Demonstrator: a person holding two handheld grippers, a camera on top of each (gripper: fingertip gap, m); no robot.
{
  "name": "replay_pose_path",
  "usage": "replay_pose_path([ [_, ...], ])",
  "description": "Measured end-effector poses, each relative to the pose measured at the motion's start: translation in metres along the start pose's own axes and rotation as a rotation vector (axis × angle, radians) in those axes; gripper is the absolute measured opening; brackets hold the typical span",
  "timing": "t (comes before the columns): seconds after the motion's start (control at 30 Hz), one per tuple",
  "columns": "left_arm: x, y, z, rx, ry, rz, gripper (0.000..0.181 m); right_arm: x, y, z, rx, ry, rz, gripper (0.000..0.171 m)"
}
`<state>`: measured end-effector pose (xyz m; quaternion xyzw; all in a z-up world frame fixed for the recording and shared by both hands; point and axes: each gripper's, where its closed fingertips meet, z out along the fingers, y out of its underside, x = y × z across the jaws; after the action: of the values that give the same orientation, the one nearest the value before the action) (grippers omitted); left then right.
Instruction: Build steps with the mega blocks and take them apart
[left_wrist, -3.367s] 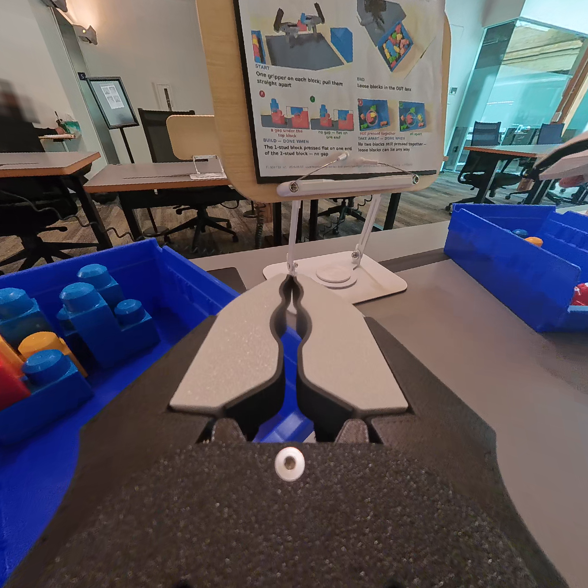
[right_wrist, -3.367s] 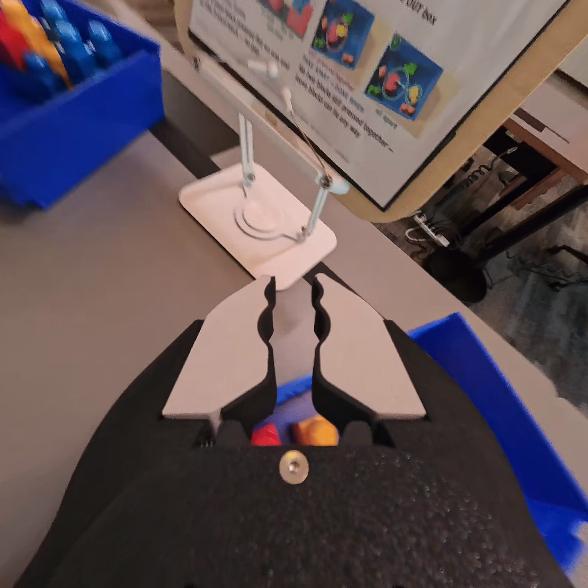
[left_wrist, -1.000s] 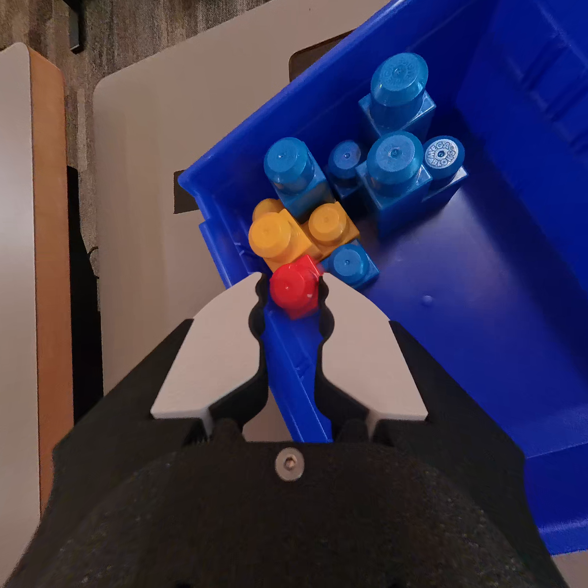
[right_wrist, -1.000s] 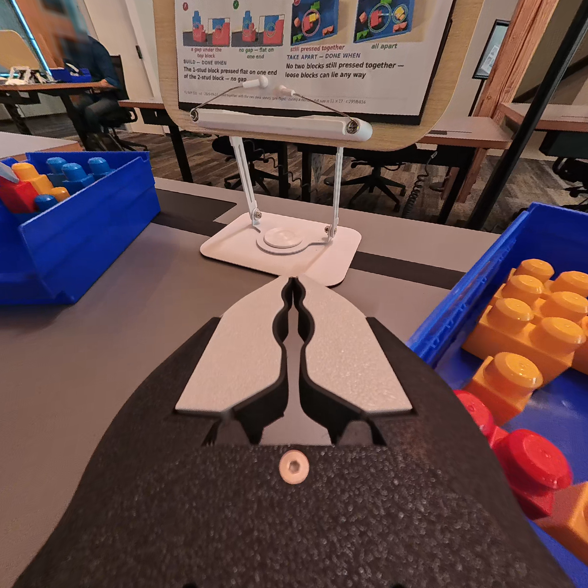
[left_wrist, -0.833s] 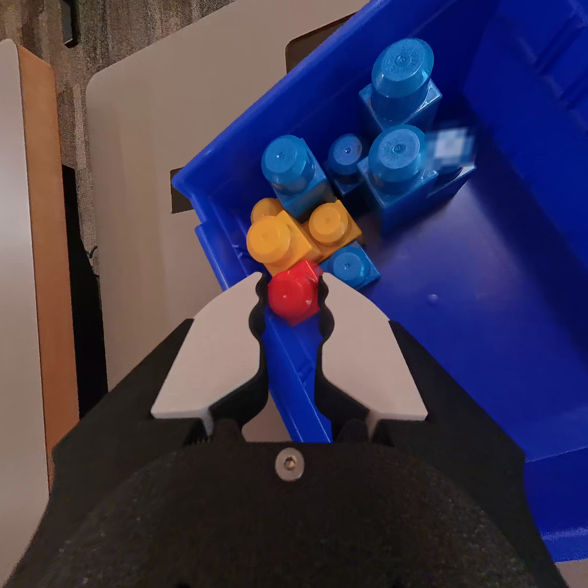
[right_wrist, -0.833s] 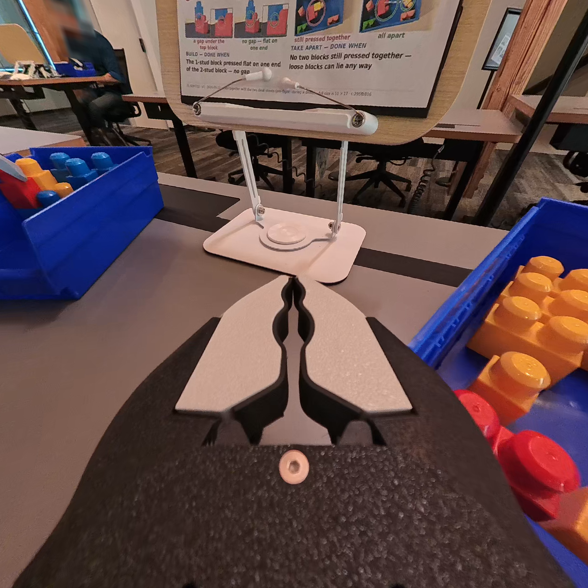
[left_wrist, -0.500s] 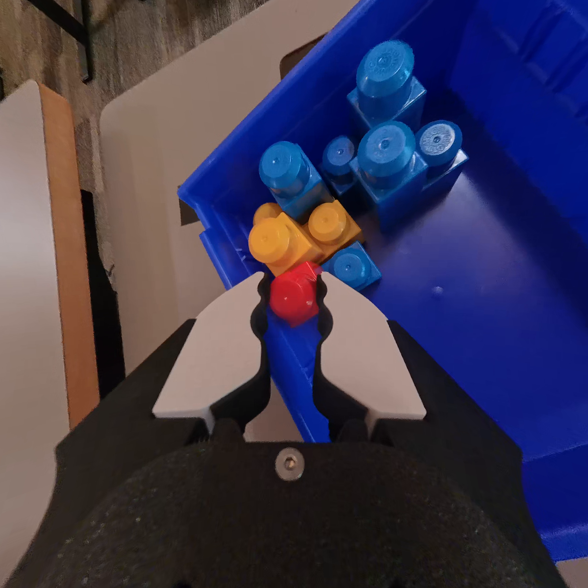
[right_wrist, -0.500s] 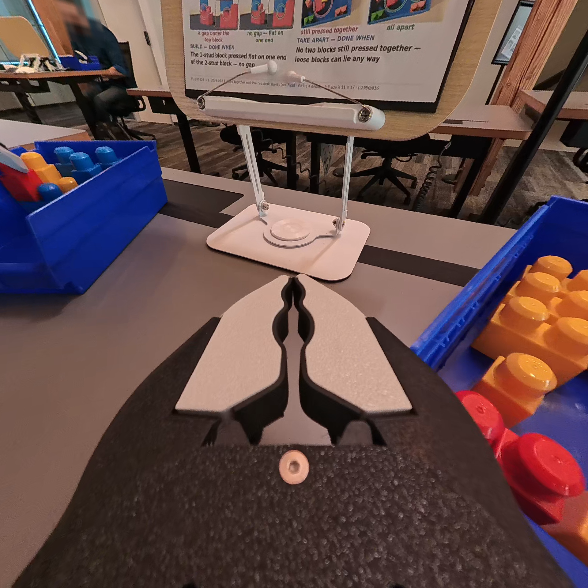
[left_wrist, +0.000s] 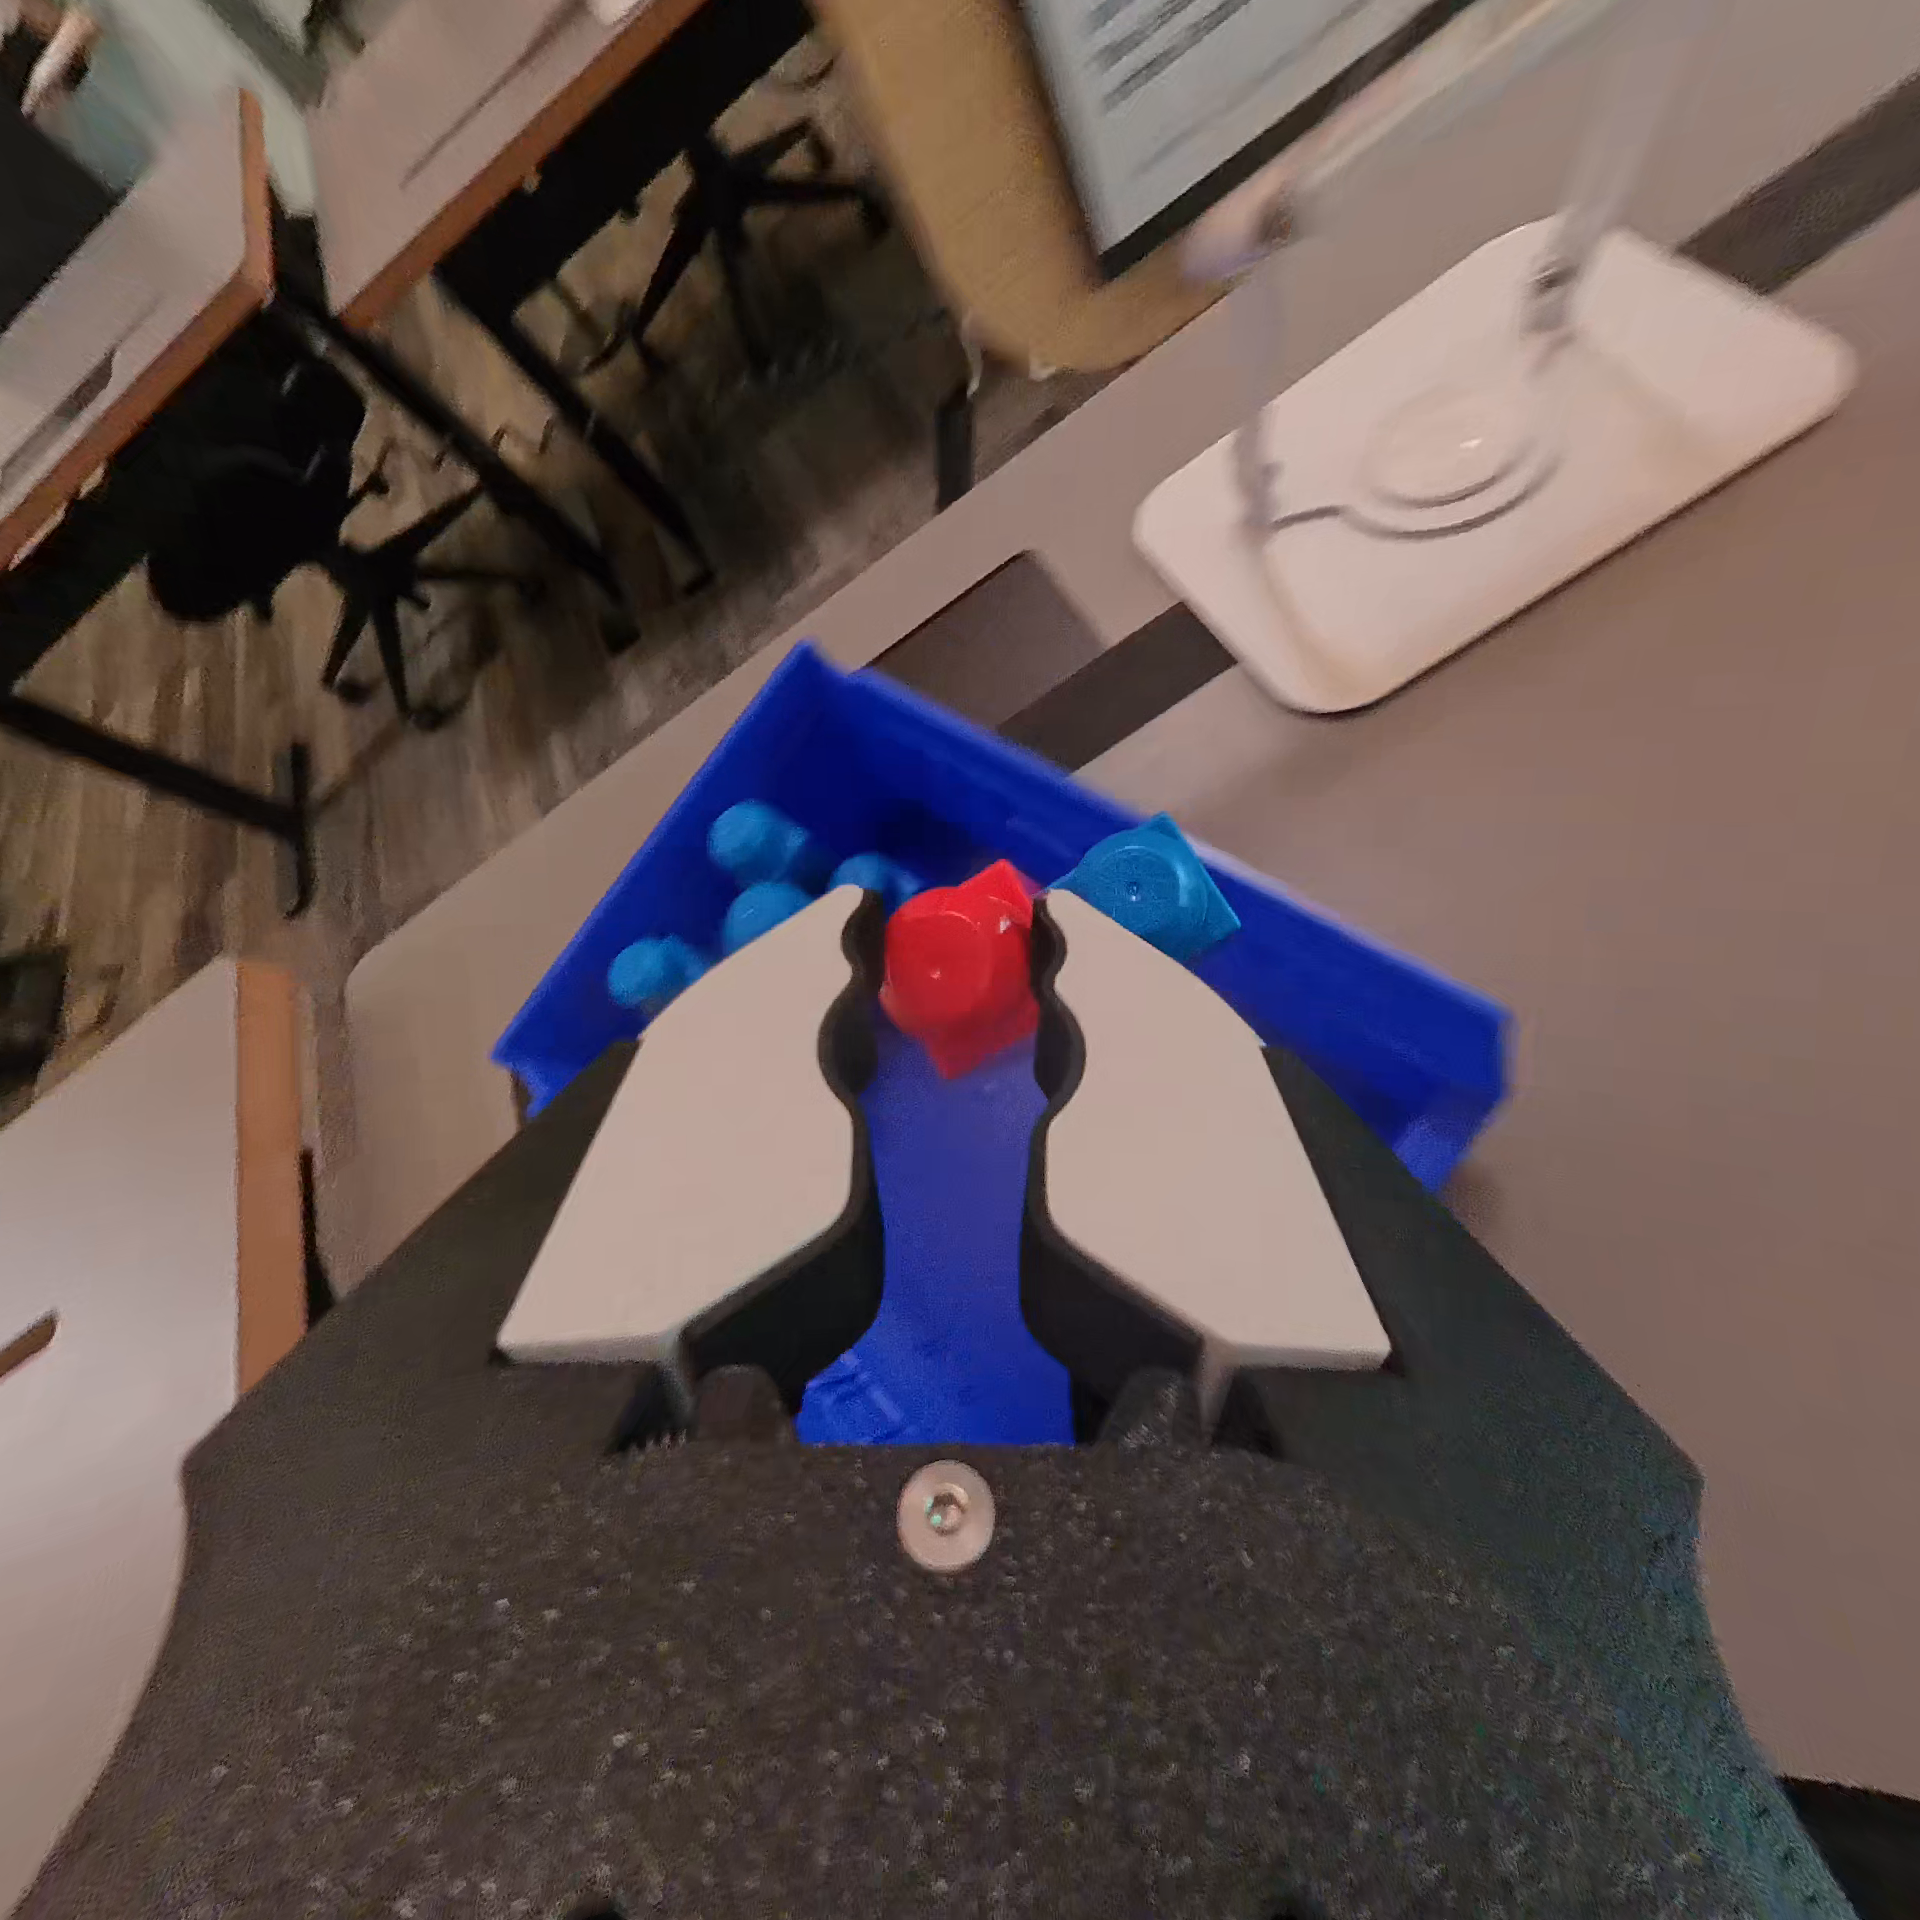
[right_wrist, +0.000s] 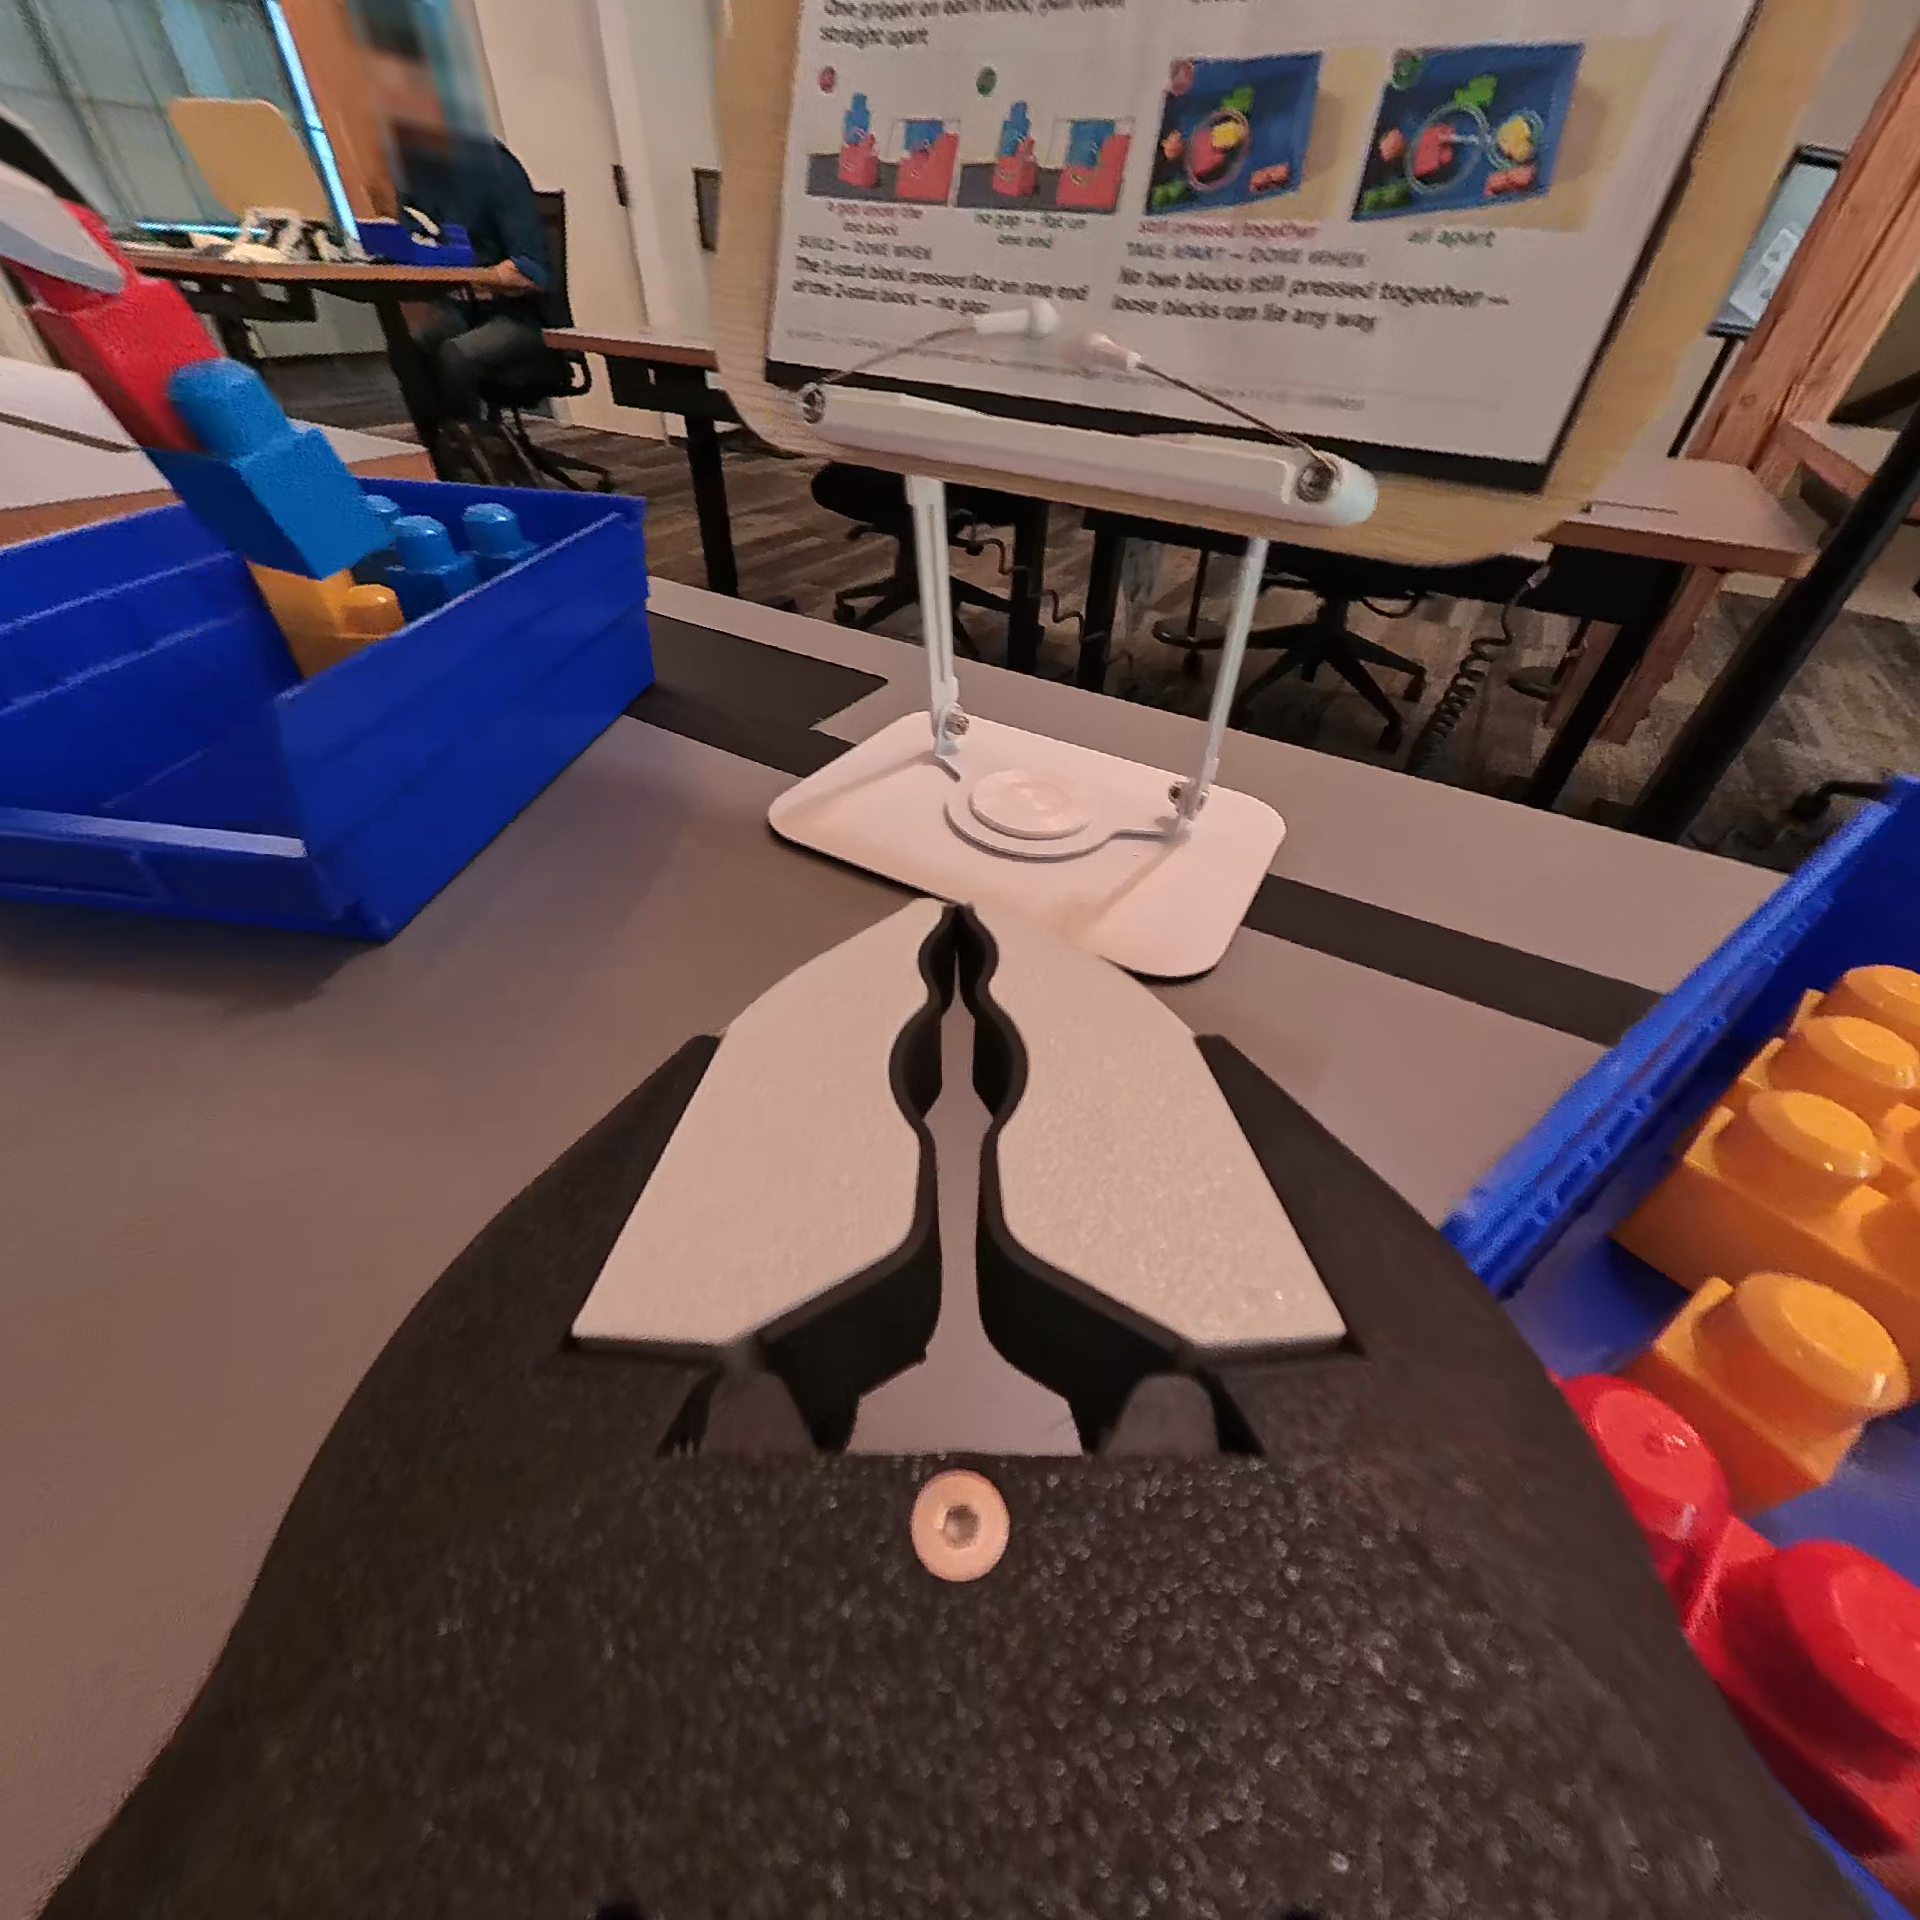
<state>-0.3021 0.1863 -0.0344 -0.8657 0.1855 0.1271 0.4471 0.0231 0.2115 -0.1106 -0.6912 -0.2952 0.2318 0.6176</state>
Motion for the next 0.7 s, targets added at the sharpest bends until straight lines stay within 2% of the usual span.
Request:
replay_pose_path([
  [0.13,0.07,-0.026,-0.014,0.105,0.103,0.088,0.027,-0.027,-0.011,-0.005,0.057,-0.112,-0.079,0.0],
  [0.2,0.105,-0.033,-0.019,0.14,0.17,0.113,0.027,-0.046,-0.013,-0.007,0.072,-0.19,-0.13,0.013],
  [0.33,0.165,-0.041,-0.023,0.192,0.281,0.15,0.027,-0.083,-0.003,-0.008,0.028,-0.332,-0.212,0.051],
  [0.47,0.211,-0.041,-0.023,0.221,0.379,0.149,0.027,-0.105,0.012,-0.006,-0.033,-0.384,-0.271,0.064],
  [0.57,0.233,-0.04,-0.024,0.24,0.43,0.141,0.027,-0.109,0.024,-0.003,-0.079,-0.39,-0.287,0.064],
  [0.6,0.239,-0.04,-0.024,0.248,0.443,0.137,0.026,-0.108,0.029,-0.001,-0.098,-0.385,-0.299,0.058],
  [0.67,0.247,-0.04,-0.025,0.261,0.457,0.133,0.026,-0.109,0.034,-0.002,-0.104,-0.4,-0.315,0.037],
  [0.7,0.248,-0.04,-0.026,0.271,0.451,0.137,0.026,-0.108,0.034,-0.003,-0.104,-0.403,-0.314,0.037],
])
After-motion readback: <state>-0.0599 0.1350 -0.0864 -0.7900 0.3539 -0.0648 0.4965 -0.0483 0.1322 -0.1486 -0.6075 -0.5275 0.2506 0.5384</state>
